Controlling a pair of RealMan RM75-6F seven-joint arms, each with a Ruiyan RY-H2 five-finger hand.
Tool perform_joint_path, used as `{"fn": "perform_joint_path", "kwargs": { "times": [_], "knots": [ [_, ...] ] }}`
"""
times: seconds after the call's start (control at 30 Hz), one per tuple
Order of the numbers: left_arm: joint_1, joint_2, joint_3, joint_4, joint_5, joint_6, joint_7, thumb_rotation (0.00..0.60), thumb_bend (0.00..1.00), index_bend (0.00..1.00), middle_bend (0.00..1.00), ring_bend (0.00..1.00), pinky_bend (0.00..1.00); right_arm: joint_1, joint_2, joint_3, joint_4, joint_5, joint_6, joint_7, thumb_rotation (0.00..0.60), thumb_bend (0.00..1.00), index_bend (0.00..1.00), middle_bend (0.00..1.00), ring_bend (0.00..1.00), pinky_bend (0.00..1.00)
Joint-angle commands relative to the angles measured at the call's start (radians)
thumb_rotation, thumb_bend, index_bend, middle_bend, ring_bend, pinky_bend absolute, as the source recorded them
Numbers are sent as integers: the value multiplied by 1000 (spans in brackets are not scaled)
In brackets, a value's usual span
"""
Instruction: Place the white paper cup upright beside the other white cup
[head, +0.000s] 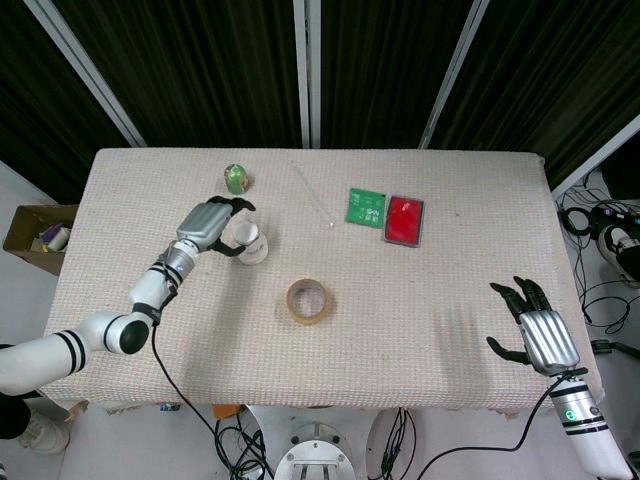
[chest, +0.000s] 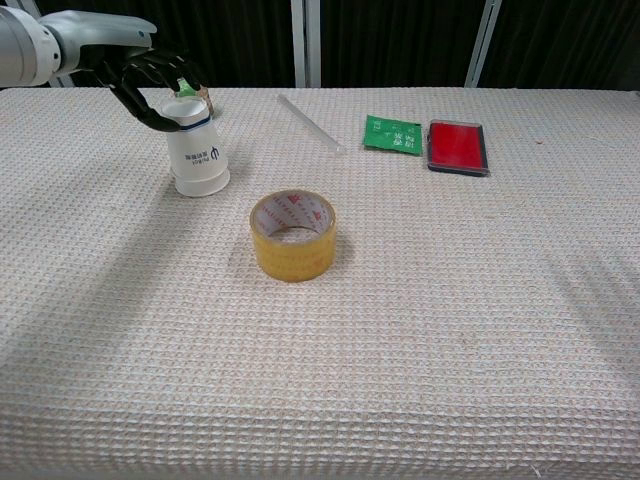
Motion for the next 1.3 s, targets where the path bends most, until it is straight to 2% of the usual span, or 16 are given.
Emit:
{"fn": "perform_joint_path", "kwargs": {
  "times": [0.03,0.47,1.1,1.3],
  "knots": [
    [-9,0,8,-3,-17,-5,10,600,264,237,166,167,122,1,0,0,2,1,-2,1,600,179,134,208,0,49],
    [-44,24,28,-34,-70,-16,39,600,310,269,167,167,122,1,2,0,11,3,-1,15,600,179,134,208,0,50],
    [-78,49,68,-51,-128,-11,78,600,319,300,171,167,122,-4,5,2,17,5,8,22,600,179,135,208,0,50],
    [-86,45,71,-38,-152,-5,81,600,326,361,184,167,122,-4,4,1,18,7,6,23,600,178,134,208,0,50]
  ]
}}
